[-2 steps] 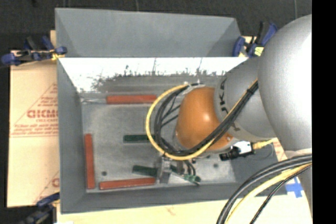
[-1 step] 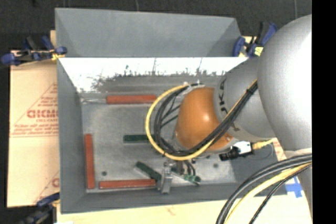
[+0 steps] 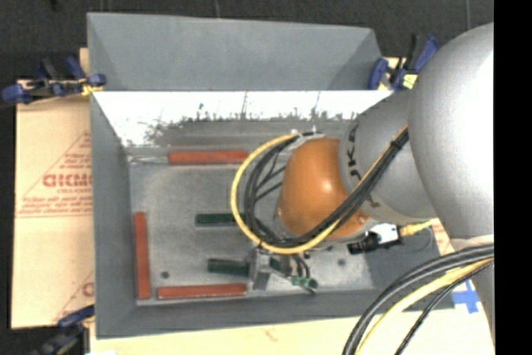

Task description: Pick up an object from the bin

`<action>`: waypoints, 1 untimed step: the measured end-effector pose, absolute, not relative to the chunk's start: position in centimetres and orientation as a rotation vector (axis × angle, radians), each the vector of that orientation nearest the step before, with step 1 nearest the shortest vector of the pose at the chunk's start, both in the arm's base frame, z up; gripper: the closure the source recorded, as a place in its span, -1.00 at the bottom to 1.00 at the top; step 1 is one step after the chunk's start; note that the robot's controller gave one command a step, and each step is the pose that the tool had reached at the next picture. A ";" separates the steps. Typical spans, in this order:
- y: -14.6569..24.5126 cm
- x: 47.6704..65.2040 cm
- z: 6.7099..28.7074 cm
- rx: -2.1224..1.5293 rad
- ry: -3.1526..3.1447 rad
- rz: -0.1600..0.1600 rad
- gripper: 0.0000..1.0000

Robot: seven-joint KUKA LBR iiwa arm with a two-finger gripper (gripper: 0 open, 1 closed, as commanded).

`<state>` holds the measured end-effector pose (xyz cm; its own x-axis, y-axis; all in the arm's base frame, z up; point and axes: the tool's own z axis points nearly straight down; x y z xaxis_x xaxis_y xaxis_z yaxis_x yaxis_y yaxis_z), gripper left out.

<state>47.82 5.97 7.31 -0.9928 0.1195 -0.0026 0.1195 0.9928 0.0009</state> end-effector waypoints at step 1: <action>6.0 47.8 7.3 0.187 3.133 0.001 1.00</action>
Offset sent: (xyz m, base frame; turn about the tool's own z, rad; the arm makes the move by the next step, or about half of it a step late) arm 0.0135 -0.0199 0.0648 0.0117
